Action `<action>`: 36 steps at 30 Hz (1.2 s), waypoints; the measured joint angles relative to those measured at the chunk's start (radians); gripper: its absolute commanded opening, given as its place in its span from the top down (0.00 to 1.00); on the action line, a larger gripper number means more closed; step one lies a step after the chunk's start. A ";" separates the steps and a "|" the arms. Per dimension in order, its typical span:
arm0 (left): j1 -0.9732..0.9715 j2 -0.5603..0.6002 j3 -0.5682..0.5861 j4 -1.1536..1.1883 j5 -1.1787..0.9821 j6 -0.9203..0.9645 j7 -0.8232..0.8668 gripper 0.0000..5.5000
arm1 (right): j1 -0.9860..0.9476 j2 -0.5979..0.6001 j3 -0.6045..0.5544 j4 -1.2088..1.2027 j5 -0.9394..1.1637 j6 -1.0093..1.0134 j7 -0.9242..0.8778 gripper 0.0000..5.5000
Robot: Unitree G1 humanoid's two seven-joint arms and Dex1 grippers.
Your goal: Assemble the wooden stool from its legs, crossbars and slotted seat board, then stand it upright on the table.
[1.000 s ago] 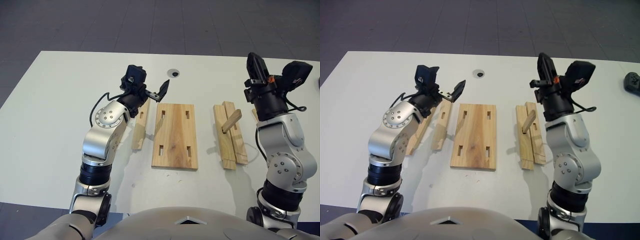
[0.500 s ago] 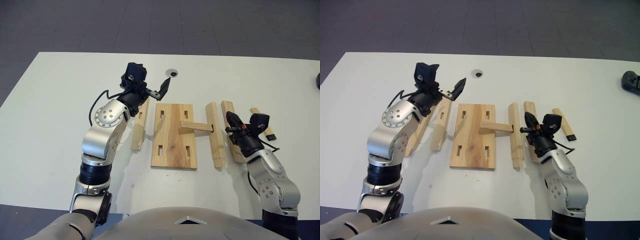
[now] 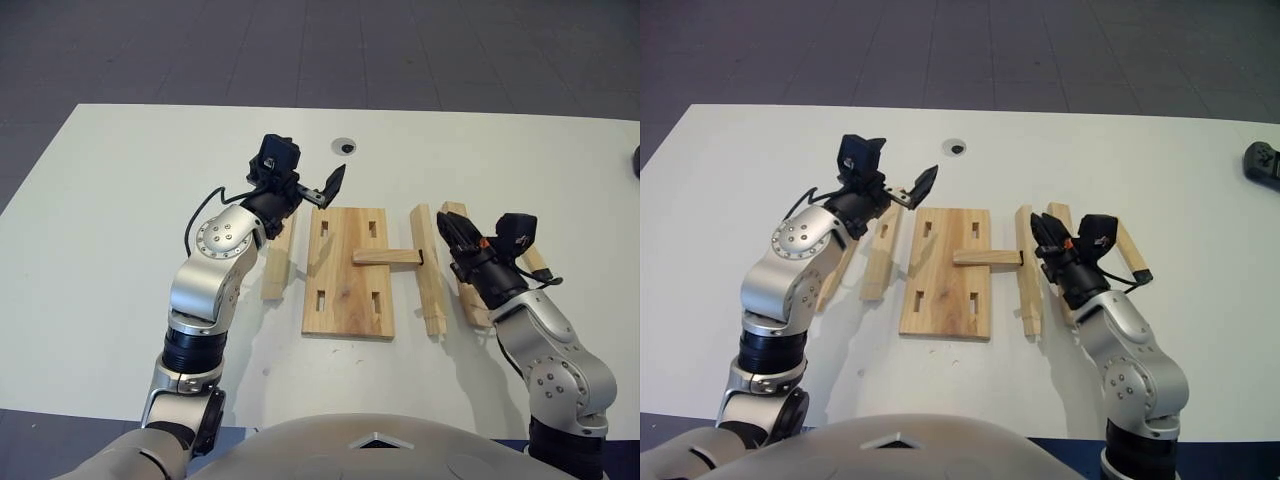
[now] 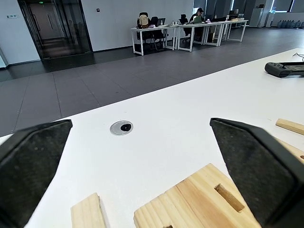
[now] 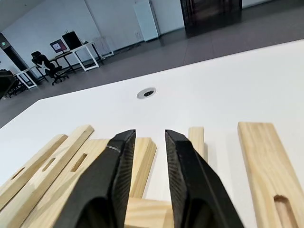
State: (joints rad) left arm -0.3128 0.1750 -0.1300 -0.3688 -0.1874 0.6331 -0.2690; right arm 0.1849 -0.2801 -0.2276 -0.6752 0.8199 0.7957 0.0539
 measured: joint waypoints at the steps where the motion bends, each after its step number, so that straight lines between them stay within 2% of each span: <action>1: 0.000 0.000 -0.001 0.000 0.000 0.000 0.000 0.02 | -0.001 -0.014 -0.008 -0.023 0.040 0.049 -0.024 0.66; 5: 0.000 0.001 -0.002 0.000 0.001 0.000 0.000 0.02 | -0.016 -0.047 -0.023 -0.067 0.148 0.176 -0.110 0.54; 15: 0.000 0.002 -0.004 0.000 0.009 -0.001 0.001 0.02 | 0.038 -0.078 -0.014 -0.065 0.106 0.269 -0.199 0.25; 25: 0.000 0.002 -0.003 -0.001 0.016 -0.001 0.004 0.02 | 0.085 -0.061 -0.014 -0.060 0.125 0.371 -0.250 0.52; 35: 0.000 0.001 -0.001 -0.001 0.029 -0.001 0.004 0.02 | 0.090 -0.081 0.005 -0.057 0.050 0.393 -0.232 0.80; 36: 0.000 0.001 -0.001 0.000 0.029 -0.001 0.004 0.02 | 0.087 -0.081 0.005 -0.055 0.042 0.394 -0.229 0.81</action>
State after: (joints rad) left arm -0.3126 0.1765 -0.1310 -0.3692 -0.1579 0.6321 -0.2649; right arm 0.2721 -0.3606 -0.2223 -0.7307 0.8621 1.1892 -0.1754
